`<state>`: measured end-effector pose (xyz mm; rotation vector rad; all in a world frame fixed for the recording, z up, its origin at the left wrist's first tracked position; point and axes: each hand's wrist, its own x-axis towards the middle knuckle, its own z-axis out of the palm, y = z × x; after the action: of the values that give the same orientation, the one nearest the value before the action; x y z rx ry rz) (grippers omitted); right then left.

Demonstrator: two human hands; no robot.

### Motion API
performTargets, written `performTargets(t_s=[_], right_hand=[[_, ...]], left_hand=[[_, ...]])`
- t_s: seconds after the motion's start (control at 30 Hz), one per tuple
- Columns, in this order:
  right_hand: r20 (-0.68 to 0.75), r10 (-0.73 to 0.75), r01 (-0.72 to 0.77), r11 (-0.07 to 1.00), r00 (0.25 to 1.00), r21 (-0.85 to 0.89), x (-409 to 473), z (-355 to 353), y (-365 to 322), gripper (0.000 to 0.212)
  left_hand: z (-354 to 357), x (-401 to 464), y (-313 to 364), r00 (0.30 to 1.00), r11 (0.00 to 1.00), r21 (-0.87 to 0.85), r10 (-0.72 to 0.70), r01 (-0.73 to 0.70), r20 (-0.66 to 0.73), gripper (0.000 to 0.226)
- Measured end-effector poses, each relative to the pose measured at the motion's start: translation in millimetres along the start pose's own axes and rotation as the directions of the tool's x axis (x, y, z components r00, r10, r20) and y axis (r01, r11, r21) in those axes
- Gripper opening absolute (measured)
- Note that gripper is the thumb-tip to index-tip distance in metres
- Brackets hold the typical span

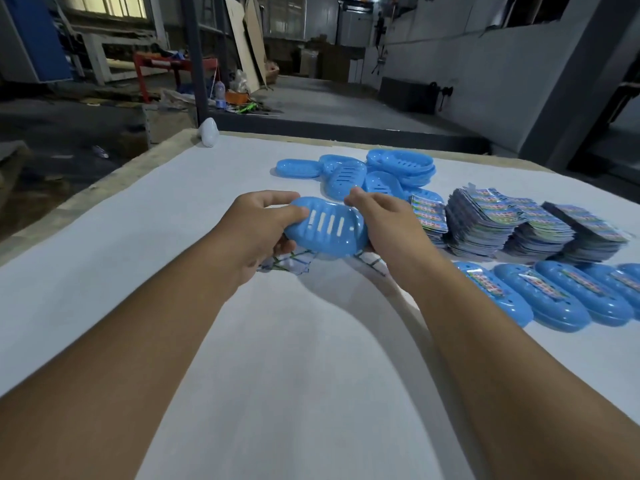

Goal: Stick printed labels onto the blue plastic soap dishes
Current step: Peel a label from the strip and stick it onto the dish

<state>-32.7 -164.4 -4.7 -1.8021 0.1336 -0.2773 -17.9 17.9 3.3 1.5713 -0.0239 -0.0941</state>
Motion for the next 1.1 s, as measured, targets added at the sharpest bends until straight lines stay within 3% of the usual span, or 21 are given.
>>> performTargets(t_s=[0.1, 0.2, 0.3, 0.37, 0.43, 0.53, 0.63, 0.73, 0.87, 0.97, 1.1], right_hand=[[0.161, -0.166, 0.197, 0.959, 0.973, -0.202, -3, -7, 3, 0.053], [0.255, -0.21, 0.302, 0.861, 0.944, -0.41, -3, -9, 7, 0.083], [0.248, -0.236, 0.327, 0.831, 0.94, -0.45, -2, -12, 6, 0.087], [0.253, -0.229, 0.33, 0.8, 0.94, -0.501, -1, -17, 6, 0.087], [0.264, -0.19, 0.309, 0.781, 0.945, -0.542, -1, -23, 5, 0.091], [0.299, -0.093, 0.265, 0.749, 0.95, -0.608, -1, -30, 4, 0.1], [0.331, -0.043, 0.262, 0.711, 0.943, -0.653, -2, -32, 5, 0.095], [0.35, -0.028, 0.275, 0.678, 0.936, -0.681, -4, -30, 4, 0.098], [0.337, -0.083, 0.301, 0.677, 0.938, -0.672, -4, -27, 2, 0.092], [0.335, -0.143, 0.337, 0.688, 0.931, -0.643, -5, -26, 2, 0.089], [0.332, -0.2, 0.375, 0.677, 0.922, -0.633, -6, -23, 1, 0.085]], left_hand=[[1, -1, 0, 1.0, 1.0, -0.023, 0.008, -0.008, -0.01, 0.01], [0, 1, -2, 0.999, 0.999, 0.007, -0.031, 0.031, -0.038, 0.01], [1, 2, 0, 0.998, 0.997, 0.054, -0.045, 0.047, -0.032, 0.015], [-3, 1, 0, 0.998, 0.983, 0.185, -0.01, 0.021, -0.06, 0.019], [-10, 3, -2, 0.982, 0.907, 0.414, 0.136, -0.069, -0.133, 0.02], [-21, 6, -4, 0.913, 0.665, 0.737, 0.367, -0.121, -0.181, 0.016], [-31, 7, -2, 0.926, 0.492, 0.871, 0.332, -0.008, -0.179, 0.019], [-36, 4, -2, 0.96, 0.407, 0.911, 0.225, 0.062, -0.166, 0.039], [-36, 1, -1, 0.976, 0.416, 0.908, 0.168, 0.054, -0.136, 0.059], [-37, 2, 2, 0.981, 0.509, 0.859, 0.137, 0.052, -0.14, 0.067], [-37, 7, 3, 0.967, 0.57, 0.82, 0.176, 0.051, -0.183, 0.057]])
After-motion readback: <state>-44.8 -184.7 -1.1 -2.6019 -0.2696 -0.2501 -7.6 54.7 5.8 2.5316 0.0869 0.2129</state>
